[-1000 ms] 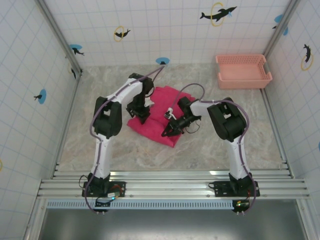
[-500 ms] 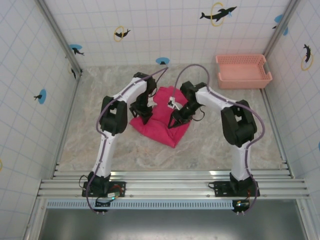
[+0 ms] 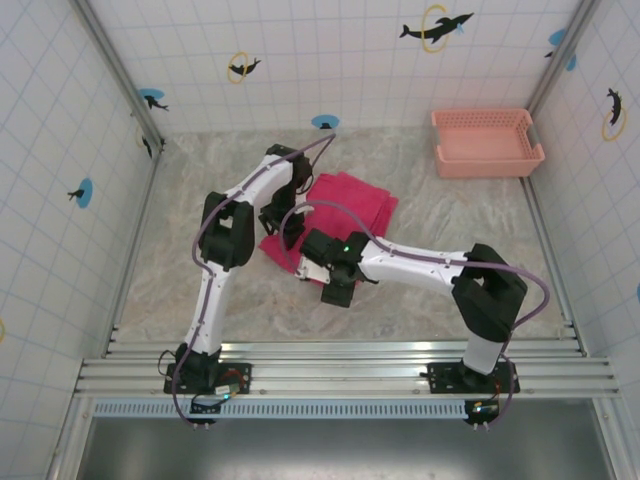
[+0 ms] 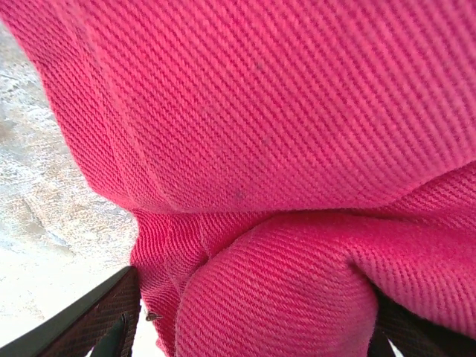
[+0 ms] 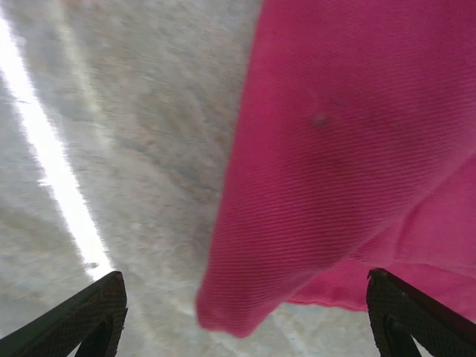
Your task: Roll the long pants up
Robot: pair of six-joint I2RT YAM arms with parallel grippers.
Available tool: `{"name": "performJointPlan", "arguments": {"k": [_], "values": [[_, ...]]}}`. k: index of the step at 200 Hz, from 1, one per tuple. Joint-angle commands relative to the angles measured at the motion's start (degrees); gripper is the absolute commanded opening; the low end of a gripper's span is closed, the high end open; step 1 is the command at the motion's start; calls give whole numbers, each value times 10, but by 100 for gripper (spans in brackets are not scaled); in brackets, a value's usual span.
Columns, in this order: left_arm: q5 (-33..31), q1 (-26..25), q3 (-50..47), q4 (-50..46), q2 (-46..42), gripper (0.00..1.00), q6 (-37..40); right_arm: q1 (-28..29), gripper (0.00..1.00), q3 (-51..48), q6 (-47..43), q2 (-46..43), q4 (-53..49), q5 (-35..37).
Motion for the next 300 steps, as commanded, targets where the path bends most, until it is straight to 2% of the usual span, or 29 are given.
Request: {"name": "performJointPlan", "arguments": {"k": [1,11,20,42,82,92,99,113,131,143,155,170,174,178,206,212,244,275,300], "values": [[-28,9,-9,57,35,73,5,10,86,-15,-16,16,86,103],[-24,11,-13,60,33,73,5,12,86,-23,-29,28,104,94],[-22,11,-16,63,31,73,5,21,86,-30,-28,39,123,126],[-17,12,-25,66,30,73,7,33,86,-51,-35,61,172,129],[-6,15,-39,70,18,73,8,40,84,-48,-26,116,203,173],[-4,18,-43,71,15,73,8,41,78,-50,-23,124,208,197],[1,20,-45,71,13,73,8,40,72,-52,-31,127,225,186],[5,25,-50,72,7,73,7,38,50,-46,-38,136,222,187],[11,30,-56,72,-3,73,7,30,29,-36,-47,145,188,157],[12,34,-58,70,-11,74,6,23,17,-30,-50,139,164,117],[18,39,-57,68,-22,75,3,15,13,-26,-61,125,136,58],[27,48,-49,65,-40,79,1,-5,11,-10,-55,106,89,-36],[32,51,-46,64,-42,89,-2,-13,10,-1,-53,102,72,-66],[37,54,-42,62,-48,91,-4,-18,9,7,-48,98,57,-84],[34,74,-31,62,-120,93,-22,-61,7,78,-44,92,-57,-258],[28,78,-32,60,-133,97,-25,-70,7,95,-43,93,-84,-297],[-19,81,-43,65,-196,97,-46,-127,6,158,-15,113,-146,-507],[-5,81,-57,96,-234,97,-72,-177,6,150,31,128,-107,-633],[10,80,-74,105,-242,97,-76,-218,6,131,103,151,-41,-688]]}}
